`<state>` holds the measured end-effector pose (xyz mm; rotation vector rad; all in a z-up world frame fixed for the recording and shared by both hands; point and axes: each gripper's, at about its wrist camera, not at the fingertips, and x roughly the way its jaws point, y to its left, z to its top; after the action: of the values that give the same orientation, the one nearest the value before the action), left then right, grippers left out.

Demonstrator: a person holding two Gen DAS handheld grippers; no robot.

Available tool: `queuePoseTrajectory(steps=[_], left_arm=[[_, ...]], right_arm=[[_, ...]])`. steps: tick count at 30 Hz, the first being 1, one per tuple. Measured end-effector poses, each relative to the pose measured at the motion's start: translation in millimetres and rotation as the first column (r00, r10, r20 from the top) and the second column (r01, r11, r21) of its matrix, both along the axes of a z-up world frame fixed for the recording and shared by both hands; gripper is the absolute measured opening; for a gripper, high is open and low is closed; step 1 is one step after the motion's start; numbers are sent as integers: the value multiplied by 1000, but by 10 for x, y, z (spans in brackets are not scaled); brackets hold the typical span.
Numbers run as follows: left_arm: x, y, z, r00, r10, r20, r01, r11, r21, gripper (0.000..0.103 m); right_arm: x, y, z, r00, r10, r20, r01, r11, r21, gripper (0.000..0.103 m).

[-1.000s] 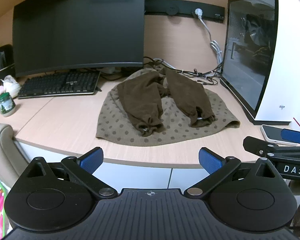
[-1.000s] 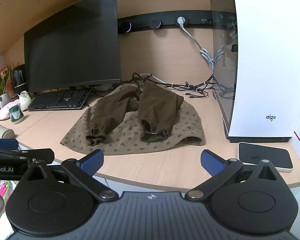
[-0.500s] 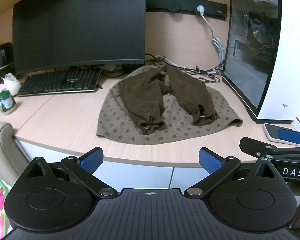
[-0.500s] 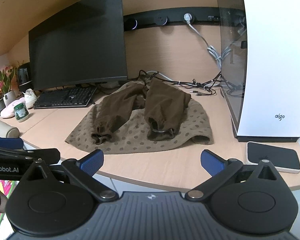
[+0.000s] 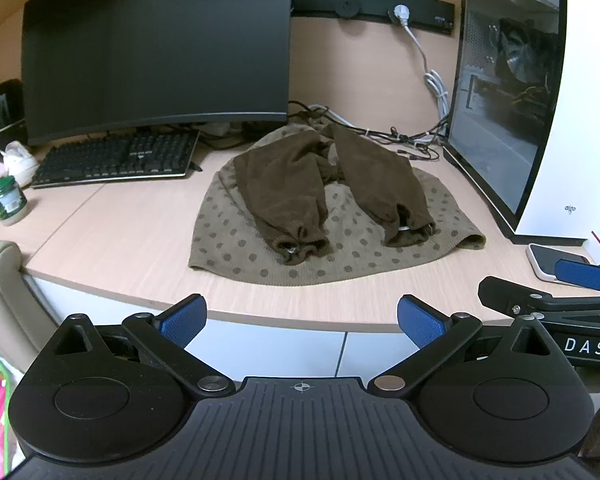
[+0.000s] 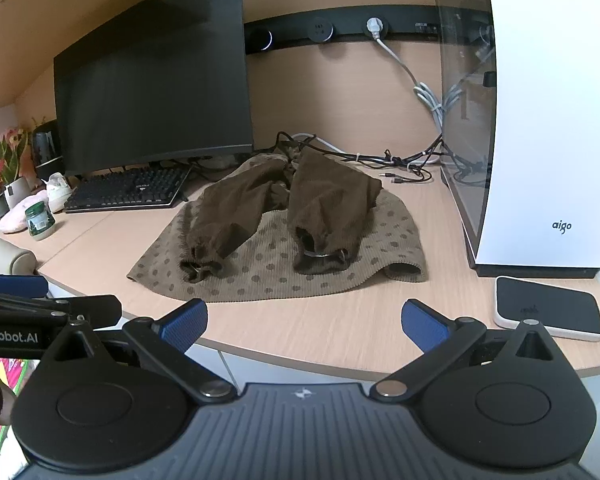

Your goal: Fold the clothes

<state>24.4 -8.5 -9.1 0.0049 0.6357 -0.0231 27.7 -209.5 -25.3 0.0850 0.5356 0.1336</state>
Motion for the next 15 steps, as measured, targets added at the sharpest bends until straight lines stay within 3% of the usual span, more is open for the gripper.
queuePoseTrajectory(steps=[15], left_arm=[[77, -11, -29, 1000, -9, -17, 9, 1000, -2, 103]], right_arm=[[65, -15, -41, 1000, -5, -23, 5, 1000, 1, 103]])
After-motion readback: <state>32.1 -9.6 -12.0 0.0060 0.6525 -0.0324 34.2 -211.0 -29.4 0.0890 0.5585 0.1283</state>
